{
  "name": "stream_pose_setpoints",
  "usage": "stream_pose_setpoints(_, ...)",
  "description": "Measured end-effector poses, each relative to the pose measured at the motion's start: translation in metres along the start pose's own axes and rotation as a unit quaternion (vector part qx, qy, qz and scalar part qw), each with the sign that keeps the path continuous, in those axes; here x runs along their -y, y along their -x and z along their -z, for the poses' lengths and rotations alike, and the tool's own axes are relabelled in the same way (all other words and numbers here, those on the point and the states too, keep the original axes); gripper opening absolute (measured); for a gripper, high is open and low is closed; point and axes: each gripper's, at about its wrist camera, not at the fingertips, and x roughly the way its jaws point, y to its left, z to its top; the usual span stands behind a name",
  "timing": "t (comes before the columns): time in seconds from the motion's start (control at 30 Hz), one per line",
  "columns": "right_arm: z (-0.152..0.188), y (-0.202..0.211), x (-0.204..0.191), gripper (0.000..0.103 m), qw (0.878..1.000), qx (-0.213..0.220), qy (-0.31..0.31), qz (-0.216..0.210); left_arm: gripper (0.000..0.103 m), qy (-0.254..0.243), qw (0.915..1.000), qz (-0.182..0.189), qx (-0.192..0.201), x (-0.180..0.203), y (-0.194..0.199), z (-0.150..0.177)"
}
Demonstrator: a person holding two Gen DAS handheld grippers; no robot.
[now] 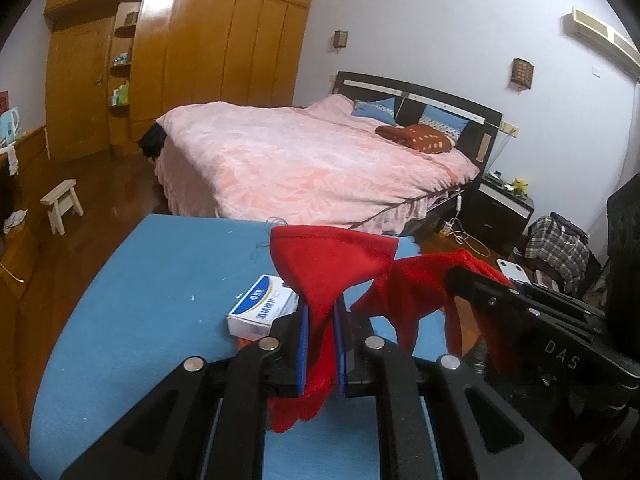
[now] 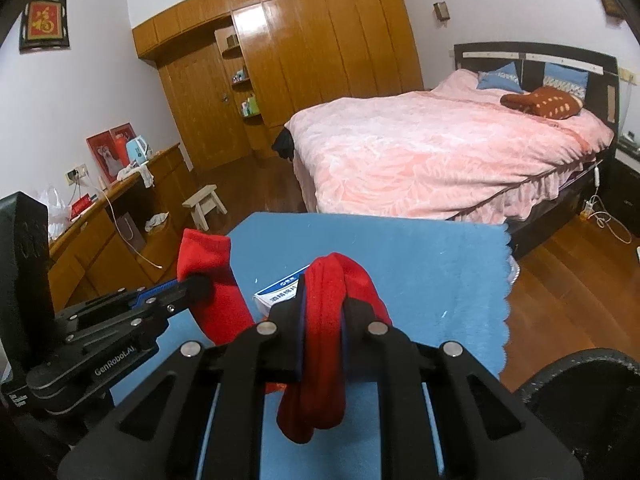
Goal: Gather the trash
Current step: 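Carry both red items over the bin and open both tools to drop them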
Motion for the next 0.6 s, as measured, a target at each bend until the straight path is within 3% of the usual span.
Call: stream_pose_setpoints(0.6,0.010,0.085,0.035,0.012,0.998,0.036,-0.011,0.051,0.011,-0.035,0.9977,0.057,0.011,0.068,0.021,-0.002)
